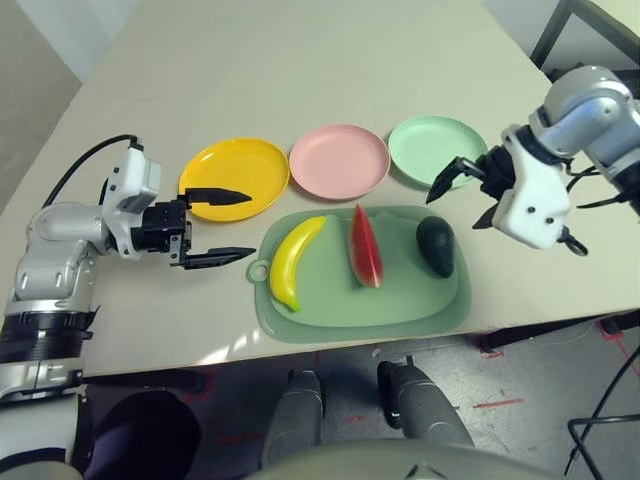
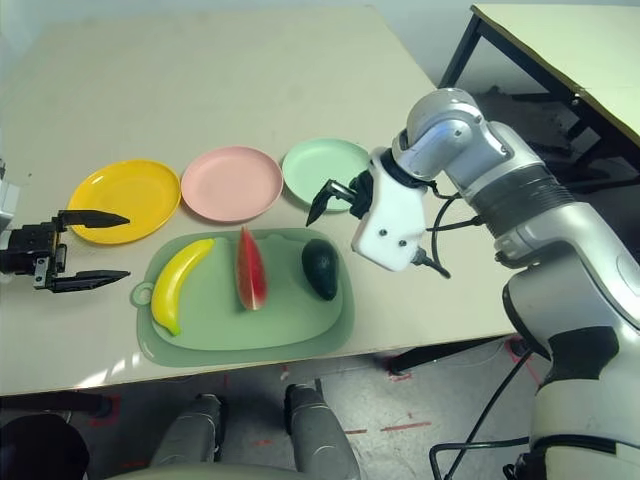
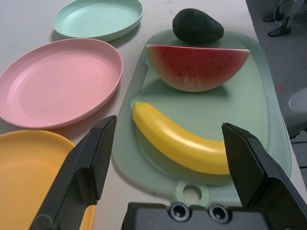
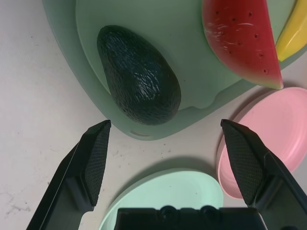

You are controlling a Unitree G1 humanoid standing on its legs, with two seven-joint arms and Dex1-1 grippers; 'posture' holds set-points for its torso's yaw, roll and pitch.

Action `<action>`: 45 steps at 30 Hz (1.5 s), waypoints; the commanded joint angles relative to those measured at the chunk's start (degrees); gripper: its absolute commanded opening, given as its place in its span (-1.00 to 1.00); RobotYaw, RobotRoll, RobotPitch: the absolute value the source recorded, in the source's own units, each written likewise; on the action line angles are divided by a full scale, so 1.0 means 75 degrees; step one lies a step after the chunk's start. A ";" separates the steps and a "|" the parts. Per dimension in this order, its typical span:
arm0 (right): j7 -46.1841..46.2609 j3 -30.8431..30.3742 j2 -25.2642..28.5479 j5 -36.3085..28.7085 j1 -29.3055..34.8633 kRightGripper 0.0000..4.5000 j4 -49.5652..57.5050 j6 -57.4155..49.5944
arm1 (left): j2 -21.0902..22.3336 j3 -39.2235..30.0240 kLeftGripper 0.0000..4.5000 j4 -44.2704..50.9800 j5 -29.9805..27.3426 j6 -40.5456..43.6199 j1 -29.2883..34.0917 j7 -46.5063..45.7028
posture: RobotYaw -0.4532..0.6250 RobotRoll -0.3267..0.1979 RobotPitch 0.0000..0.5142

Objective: Place the fruits into color-matched plates.

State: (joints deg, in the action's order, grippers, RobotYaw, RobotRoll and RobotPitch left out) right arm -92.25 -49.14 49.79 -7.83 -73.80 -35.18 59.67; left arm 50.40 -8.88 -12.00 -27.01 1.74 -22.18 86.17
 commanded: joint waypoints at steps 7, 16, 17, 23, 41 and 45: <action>-0.0034 -0.0118 -0.0149 0.0095 0.0184 1.00 0.0038 -0.0115 | 0.0008 0.0022 0.99 0.0089 0.0022 -0.0019 0.0034 -0.0004 | -0.25 0.25 -0.24; -0.0034 -0.0256 -0.0421 0.0202 0.0225 1.00 -0.0136 -0.0024 | -0.0002 0.0064 0.99 -0.0076 0.0087 -0.0053 -0.0103 -0.0011 | -0.25 0.25 -0.22; -0.0034 -0.0269 -0.0440 0.0207 0.0232 1.00 -0.0146 -0.0032 | -0.0001 0.0063 0.99 -0.0081 0.0090 -0.0056 -0.0107 -0.0014 | -0.24 0.25 -0.21; -0.0034 -0.0542 -0.0393 0.0105 0.0212 1.00 -0.0152 -0.0002 | 0.0029 0.0029 0.99 -0.0166 0.0105 -0.0090 -0.0141 -0.0012 | -0.24 0.25 -0.20; -0.0034 -0.0161 -0.0944 0.0762 0.0452 1.00 -0.0621 -0.0035 | 0.0050 0.0093 0.99 -0.0005 0.0102 -0.0037 -0.0142 0.0002 | -0.23 0.25 -0.18; -0.0034 -0.0069 -0.0964 0.1004 0.0530 1.00 -0.0685 -0.0088 | 0.0074 0.0085 0.99 -0.0015 0.0102 -0.0019 -0.0184 0.0004 | -0.22 0.25 -0.19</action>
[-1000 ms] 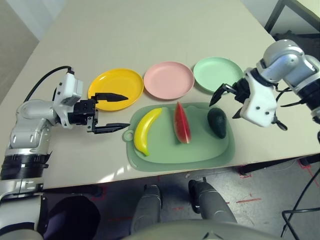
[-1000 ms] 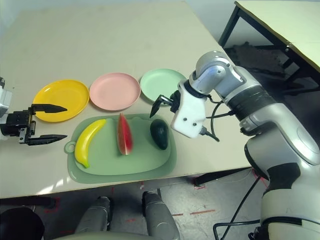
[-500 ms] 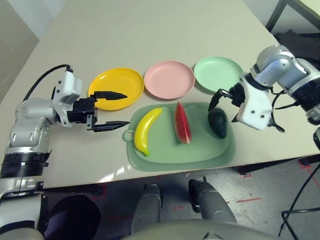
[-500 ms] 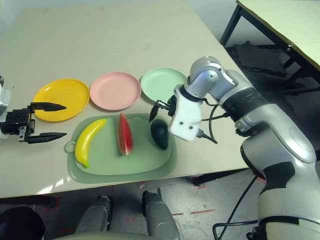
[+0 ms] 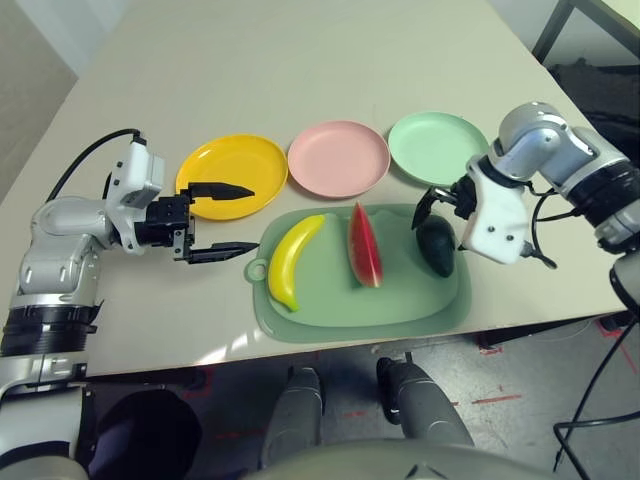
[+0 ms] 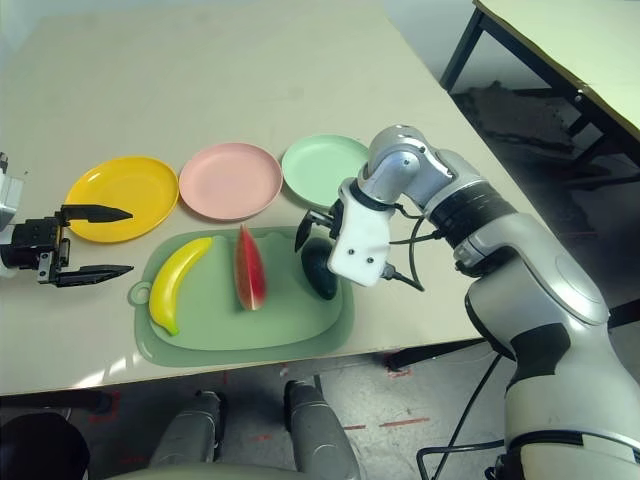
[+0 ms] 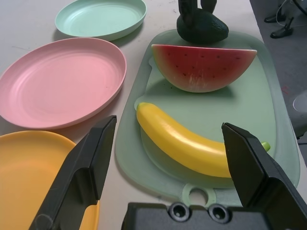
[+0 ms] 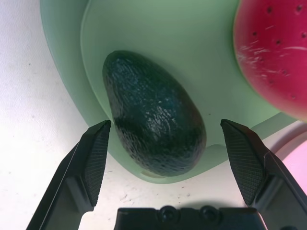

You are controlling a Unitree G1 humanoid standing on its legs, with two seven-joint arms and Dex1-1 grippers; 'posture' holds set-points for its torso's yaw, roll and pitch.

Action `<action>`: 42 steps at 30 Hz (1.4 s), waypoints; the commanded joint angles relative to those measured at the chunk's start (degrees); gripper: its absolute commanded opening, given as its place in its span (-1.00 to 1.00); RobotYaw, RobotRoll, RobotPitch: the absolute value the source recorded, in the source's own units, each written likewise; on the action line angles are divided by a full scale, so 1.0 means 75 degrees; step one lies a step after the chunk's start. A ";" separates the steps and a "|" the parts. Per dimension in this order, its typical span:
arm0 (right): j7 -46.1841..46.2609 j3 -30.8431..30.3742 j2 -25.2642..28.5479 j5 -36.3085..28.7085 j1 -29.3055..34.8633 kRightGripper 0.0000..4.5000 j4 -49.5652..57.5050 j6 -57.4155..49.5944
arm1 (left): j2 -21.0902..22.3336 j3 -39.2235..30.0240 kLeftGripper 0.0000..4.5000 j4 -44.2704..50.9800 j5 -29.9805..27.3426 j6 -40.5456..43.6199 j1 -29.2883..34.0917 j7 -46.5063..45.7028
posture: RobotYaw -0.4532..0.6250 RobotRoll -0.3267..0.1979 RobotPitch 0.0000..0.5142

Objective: Place the fruits into color-matched plates.

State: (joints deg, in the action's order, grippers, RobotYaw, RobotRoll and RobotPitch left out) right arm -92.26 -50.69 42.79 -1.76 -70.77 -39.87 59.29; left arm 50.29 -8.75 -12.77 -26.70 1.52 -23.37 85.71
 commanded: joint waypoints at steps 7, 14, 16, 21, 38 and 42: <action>-0.0032 0.0276 -0.0077 0.0310 0.0178 1.00 -0.0091 -0.0109 | 0.0116 0.0046 0.99 0.0088 0.0067 0.0012 0.0007 0.0040 | -0.23 0.25 -0.18; -0.0032 0.0379 -0.0138 0.0372 0.0221 1.00 -0.0033 -0.0209 | 0.0122 0.0043 0.99 0.0083 0.0079 -0.0007 0.0012 0.0027 | -0.22 0.25 -0.18; -0.0032 0.0390 -0.0140 0.0380 0.0225 1.00 -0.0027 -0.0241 | 0.0127 0.0038 0.99 0.0081 0.0083 -0.0009 0.0015 0.0023 | -0.22 0.25 -0.18; -0.0032 0.0386 -0.0130 0.0427 0.0209 1.00 -0.0047 -0.0337 | 0.0143 0.0029 0.99 0.0079 0.0087 -0.0005 0.0027 0.0012 | -0.22 0.25 -0.18; -0.0032 0.0457 0.0039 0.0522 0.0407 1.00 0.0391 -0.1242 | 0.0234 0.0025 0.99 -0.0271 0.0295 -0.0285 -0.0074 0.0088 | -0.23 0.25 -0.17; -0.0032 0.0455 0.0100 0.0542 0.0455 1.00 0.0519 -0.1369 | 0.0276 0.0020 0.99 -0.0341 0.0301 -0.0321 -0.0102 0.0108 | -0.23 0.25 -0.17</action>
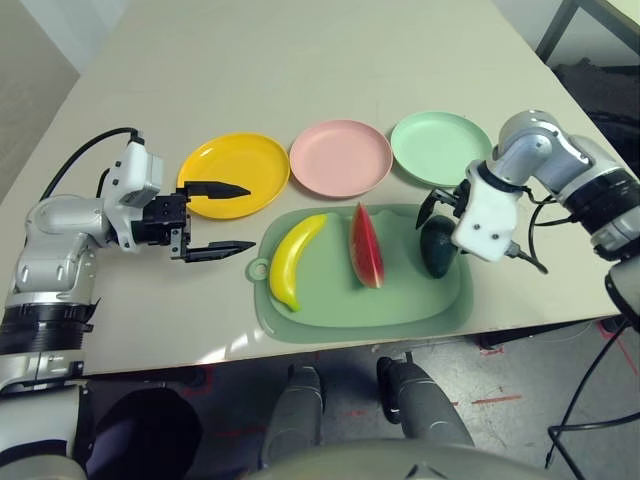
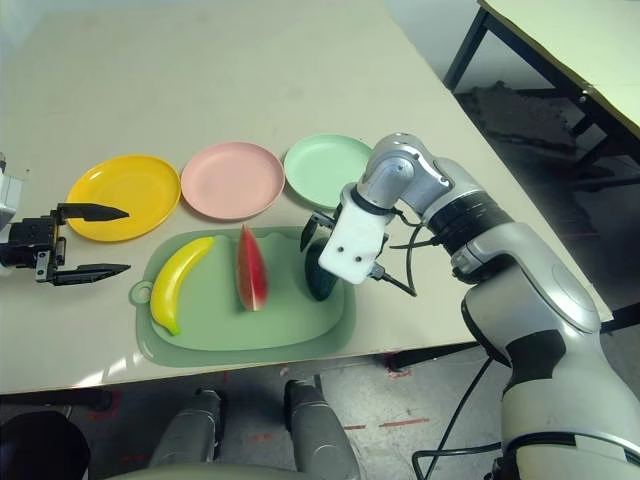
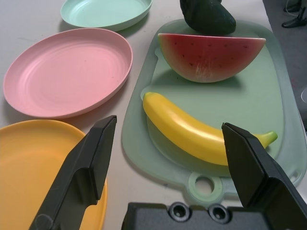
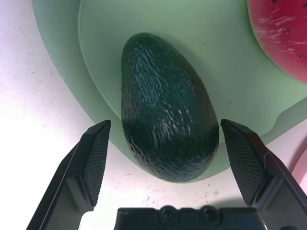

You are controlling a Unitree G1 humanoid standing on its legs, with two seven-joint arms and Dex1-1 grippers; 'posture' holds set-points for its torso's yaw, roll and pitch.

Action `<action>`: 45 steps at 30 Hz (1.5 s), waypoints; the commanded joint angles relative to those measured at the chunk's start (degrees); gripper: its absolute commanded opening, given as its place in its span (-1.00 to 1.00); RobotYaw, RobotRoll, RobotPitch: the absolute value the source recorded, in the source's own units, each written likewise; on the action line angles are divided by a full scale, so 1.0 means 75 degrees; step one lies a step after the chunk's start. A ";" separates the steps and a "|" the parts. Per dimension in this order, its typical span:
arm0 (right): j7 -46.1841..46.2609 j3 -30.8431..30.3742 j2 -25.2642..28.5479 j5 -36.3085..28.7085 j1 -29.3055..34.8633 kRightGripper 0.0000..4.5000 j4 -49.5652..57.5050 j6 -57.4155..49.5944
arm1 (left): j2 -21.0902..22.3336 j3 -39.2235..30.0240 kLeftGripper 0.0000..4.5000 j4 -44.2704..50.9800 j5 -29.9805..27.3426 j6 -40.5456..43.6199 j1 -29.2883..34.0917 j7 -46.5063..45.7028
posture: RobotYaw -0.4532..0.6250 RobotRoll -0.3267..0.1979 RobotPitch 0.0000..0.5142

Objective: Place the fruits into color-matched plates.

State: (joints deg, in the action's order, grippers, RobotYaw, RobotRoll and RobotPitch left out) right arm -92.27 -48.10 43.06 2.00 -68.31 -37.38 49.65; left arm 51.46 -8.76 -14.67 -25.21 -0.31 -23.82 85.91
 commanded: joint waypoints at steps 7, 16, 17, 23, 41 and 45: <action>-0.0030 0.0138 0.0072 0.0081 0.0152 1.00 0.0230 -0.0258 | 0.0145 0.0011 0.99 -0.0263 0.0141 -0.0158 -0.0168 0.0042 | -0.22 0.25 -0.17; -0.0030 0.0130 0.0216 0.0083 0.0279 0.34 0.0407 -0.0361 | 0.0171 0.0020 1.00 -0.0450 0.0204 -0.0226 -0.0304 0.0072 | -0.23 0.25 -0.17; -0.0030 0.0136 0.0213 0.0093 0.0275 0.34 0.0406 -0.0367 | 0.0168 0.0024 1.00 -0.0457 0.0205 -0.0230 -0.0312 0.0073 | -0.23 0.25 -0.17; -0.0030 0.0142 0.0213 0.0126 0.0263 0.34 0.0374 -0.0375 | 0.0169 0.0022 1.00 -0.0466 0.0209 -0.0243 -0.0305 0.0078 | -0.23 0.25 -0.17; 0.0072 0.0926 -0.0809 0.0527 -0.1690 0.34 -0.2284 -0.0703 | 0.0122 -0.0237 1.00 0.0500 -0.0699 0.1717 -0.0101 -0.0536 | -0.21 0.25 -0.22; 0.0585 0.1220 -0.1167 0.1148 -0.2123 0.34 -0.3296 -0.0764 | 0.0202 -0.0196 1.00 0.0877 -0.0838 0.2488 -0.0109 -0.0827 | -0.20 0.25 -0.25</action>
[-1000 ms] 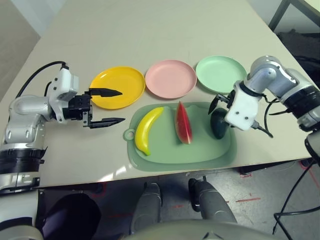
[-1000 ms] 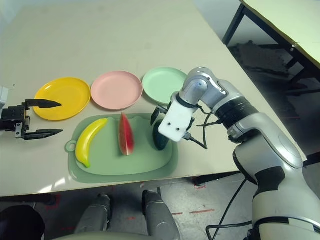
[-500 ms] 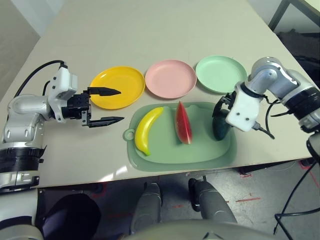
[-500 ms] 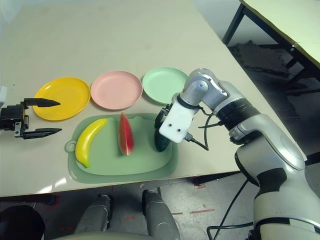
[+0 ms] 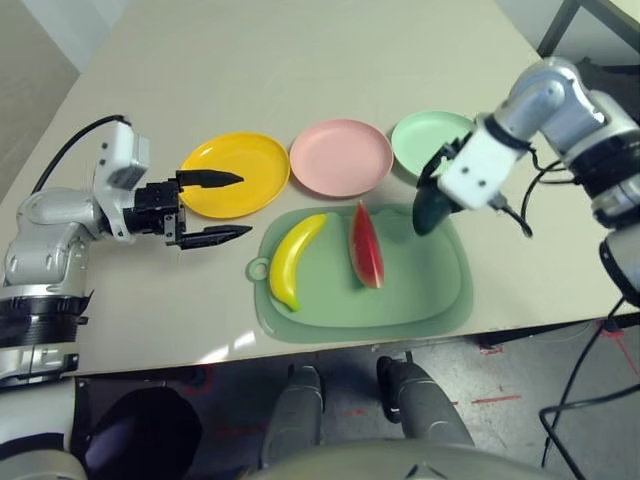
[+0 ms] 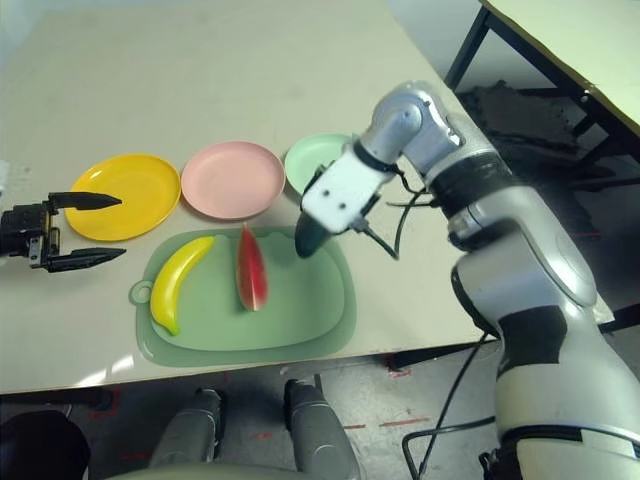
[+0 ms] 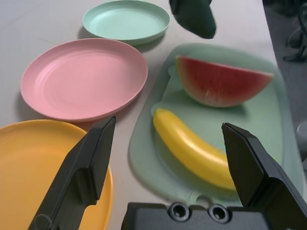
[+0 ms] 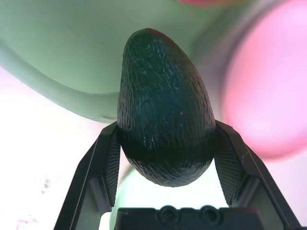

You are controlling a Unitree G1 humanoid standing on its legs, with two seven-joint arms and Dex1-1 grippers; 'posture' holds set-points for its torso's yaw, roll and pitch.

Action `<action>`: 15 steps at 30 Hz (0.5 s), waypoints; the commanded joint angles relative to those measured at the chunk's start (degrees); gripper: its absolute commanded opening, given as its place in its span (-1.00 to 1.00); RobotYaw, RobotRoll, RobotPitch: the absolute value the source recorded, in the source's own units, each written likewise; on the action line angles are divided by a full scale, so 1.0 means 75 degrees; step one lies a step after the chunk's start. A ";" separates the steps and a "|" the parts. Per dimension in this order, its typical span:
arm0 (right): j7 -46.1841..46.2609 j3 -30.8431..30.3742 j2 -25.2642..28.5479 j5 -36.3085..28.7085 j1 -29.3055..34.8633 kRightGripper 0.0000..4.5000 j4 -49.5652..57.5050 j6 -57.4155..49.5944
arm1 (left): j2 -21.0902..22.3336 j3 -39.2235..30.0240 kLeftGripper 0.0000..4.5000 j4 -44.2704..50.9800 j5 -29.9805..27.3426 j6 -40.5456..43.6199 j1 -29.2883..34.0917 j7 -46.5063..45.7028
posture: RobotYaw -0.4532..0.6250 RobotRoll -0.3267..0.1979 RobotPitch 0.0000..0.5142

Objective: Place the fruits into color-matched plates.

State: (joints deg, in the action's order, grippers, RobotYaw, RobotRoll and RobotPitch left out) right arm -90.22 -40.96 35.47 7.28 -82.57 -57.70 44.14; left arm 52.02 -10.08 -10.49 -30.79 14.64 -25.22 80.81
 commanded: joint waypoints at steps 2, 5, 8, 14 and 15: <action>0.0763 0.0390 -0.0328 0.0767 -0.0406 0.34 -0.1089 -0.0242 | 0.0166 0.0075 1.00 0.0541 -0.0056 0.0782 0.0067 -0.0266 | -0.20 0.25 -0.26; 0.1671 0.0396 -0.0470 0.1419 -0.0579 0.34 -0.1613 -0.0394 | 0.0113 0.0174 1.00 0.0834 0.0034 0.1135 0.0018 -0.0594 | -0.20 0.25 -0.26; 0.2777 0.0263 -0.0559 0.2151 -0.0677 0.34 -0.1962 -0.0659 | 0.0078 0.0277 1.00 0.1198 0.0042 0.1429 0.0017 -0.0837 | -0.19 0.25 -0.26; 0.4231 0.0097 -0.0754 0.3308 -0.0716 0.34 -0.2398 -0.1579 | 0.0109 0.0440 1.00 0.1683 0.0018 0.1737 0.0013 -0.1053 | -0.19 0.25 -0.25; 0.4366 0.0088 -0.0774 0.3447 -0.0713 0.34 -0.2435 -0.1664 | 0.0110 0.0444 1.00 0.1704 0.0017 0.1762 0.0004 -0.1066 | -0.19 0.25 -0.24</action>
State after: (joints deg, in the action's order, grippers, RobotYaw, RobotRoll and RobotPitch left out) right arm -59.35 -39.68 29.88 31.12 -87.07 -75.25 32.87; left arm 52.60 -7.65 1.19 -30.86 27.08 -25.27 73.02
